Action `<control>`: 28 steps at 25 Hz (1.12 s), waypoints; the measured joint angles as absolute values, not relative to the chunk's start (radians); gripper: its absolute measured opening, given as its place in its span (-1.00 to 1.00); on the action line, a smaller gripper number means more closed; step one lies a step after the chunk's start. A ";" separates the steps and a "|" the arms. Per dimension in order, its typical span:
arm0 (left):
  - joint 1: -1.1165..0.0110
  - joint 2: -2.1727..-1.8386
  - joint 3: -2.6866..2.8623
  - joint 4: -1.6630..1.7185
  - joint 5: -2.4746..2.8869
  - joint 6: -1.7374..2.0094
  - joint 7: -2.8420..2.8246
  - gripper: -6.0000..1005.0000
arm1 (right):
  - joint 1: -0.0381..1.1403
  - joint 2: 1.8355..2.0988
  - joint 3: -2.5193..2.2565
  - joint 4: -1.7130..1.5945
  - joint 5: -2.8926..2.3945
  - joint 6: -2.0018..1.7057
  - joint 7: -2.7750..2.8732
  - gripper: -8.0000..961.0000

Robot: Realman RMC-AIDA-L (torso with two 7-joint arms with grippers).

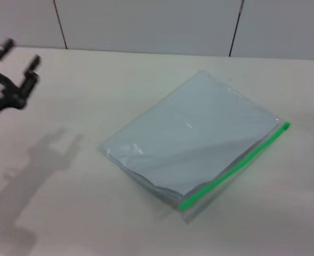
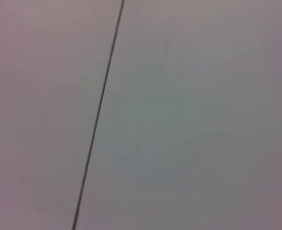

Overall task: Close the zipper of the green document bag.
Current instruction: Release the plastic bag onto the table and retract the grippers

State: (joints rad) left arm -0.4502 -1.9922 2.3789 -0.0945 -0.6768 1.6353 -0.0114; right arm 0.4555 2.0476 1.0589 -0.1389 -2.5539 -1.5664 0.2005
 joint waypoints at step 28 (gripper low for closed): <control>-0.462 -2.030 2.298 -0.054 -0.825 1.740 -0.103 0.30 | 0.407 2.047 1.023 0.007 -2.565 -1.717 0.252 0.75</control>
